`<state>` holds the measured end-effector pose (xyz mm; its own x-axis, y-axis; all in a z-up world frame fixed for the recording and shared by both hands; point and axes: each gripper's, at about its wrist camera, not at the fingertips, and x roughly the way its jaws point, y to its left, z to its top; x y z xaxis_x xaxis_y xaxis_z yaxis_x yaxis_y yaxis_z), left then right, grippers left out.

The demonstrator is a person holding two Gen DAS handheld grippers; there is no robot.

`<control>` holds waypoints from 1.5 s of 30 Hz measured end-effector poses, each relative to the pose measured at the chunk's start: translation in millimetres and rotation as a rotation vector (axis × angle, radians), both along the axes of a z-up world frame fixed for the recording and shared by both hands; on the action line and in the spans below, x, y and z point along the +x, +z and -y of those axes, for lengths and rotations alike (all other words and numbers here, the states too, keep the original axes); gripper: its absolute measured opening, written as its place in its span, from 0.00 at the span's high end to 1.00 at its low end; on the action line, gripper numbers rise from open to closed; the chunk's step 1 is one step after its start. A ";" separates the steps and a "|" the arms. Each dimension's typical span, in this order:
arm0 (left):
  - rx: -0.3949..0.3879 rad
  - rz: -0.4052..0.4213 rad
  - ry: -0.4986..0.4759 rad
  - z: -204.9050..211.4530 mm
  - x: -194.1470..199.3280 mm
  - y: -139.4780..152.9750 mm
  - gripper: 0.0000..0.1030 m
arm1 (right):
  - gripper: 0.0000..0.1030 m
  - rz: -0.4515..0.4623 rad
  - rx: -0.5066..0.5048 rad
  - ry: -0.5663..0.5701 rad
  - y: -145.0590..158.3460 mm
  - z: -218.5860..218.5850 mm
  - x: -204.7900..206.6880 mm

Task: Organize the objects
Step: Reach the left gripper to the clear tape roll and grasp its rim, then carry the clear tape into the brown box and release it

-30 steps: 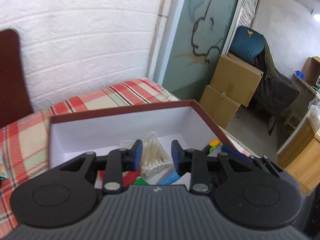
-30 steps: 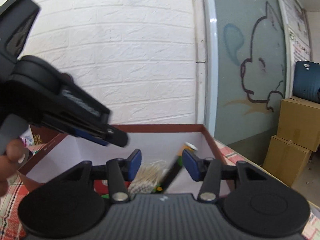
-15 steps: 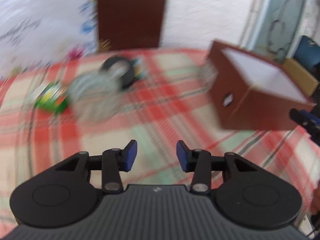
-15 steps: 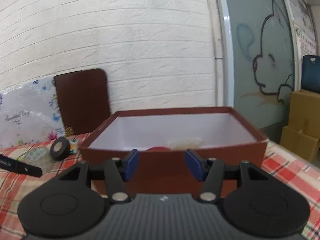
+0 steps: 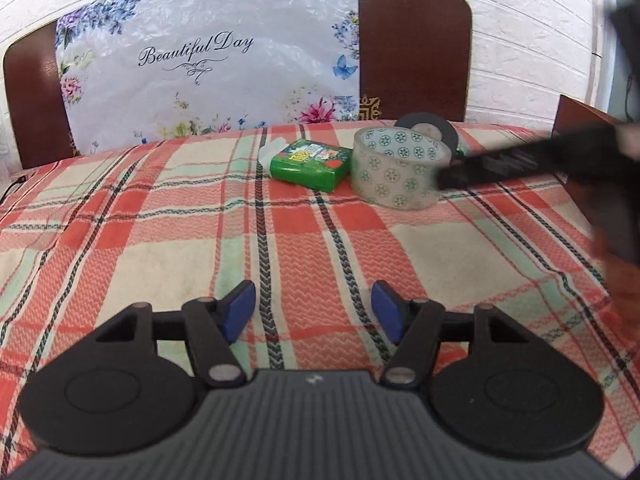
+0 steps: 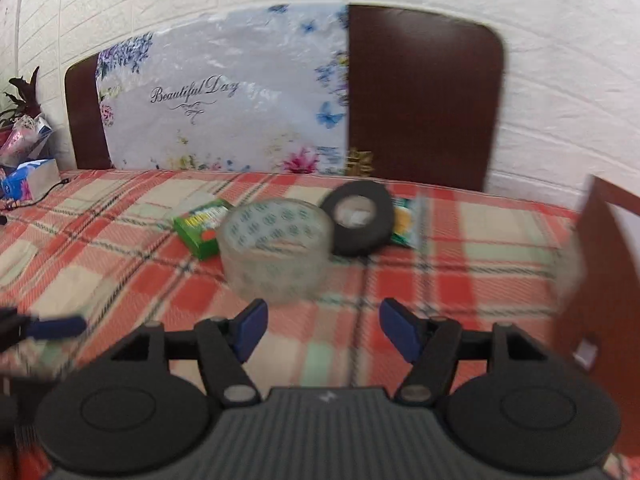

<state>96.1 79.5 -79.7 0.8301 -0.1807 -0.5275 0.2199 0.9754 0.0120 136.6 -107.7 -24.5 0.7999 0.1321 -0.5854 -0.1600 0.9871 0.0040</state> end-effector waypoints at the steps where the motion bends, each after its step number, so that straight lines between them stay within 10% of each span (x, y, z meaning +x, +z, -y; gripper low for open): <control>1: -0.011 -0.002 -0.003 -1.6 -0.2 -0.7 0.35 | 0.23 -0.006 0.012 0.004 -0.5 -7.0 12.7; 3: -0.049 -0.006 -0.007 -6.3 -0.7 -2.0 0.32 | 0.00 0.005 -0.021 0.011 -4.5 -24.4 33.4; 9: -0.102 -0.017 -0.014 -12.3 1.3 -2.4 0.30 | 0.12 -0.055 -0.115 0.006 -26.8 -47.8 59.3; 20: -0.042 -0.017 -0.025 -3.4 -2.5 -3.4 0.26 | 0.10 -0.048 -0.114 -0.067 -4.1 41.1 -131.5; 28: -0.005 -0.044 -0.035 2.9 -3.3 3.3 0.27 | 0.03 -0.050 -0.144 -0.092 -25.6 41.6 -140.8; 34: -0.150 -0.084 -0.239 34.8 -21.3 46.5 0.28 | 0.02 -0.042 -0.102 -0.107 -28.2 48.1 -146.7; 41: -0.146 -0.212 -0.402 101.1 -12.8 48.5 0.28 | 0.01 -0.029 -0.087 -0.108 -25.1 48.8 -149.0; 43: -0.075 -0.231 -0.442 121.0 -15.7 37.0 0.50 | 0.01 -0.004 -0.089 -0.096 -21.6 47.8 -151.8; 44: -0.044 -0.264 -0.468 128.9 -14.5 28.7 0.80 | 0.06 0.008 -0.088 -0.091 -20.4 47.9 -152.8; 45: -0.013 -0.279 -0.466 134.5 -13.9 22.1 0.80 | 0.12 0.009 -0.084 -0.076 -19.6 48.3 -152.3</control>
<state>82.2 -55.0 -57.6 0.4891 -0.5039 -0.7119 0.6221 0.7737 -0.1202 -15.7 -156.0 -44.1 0.8113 0.0215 -0.5842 -0.0844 0.9932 -0.0806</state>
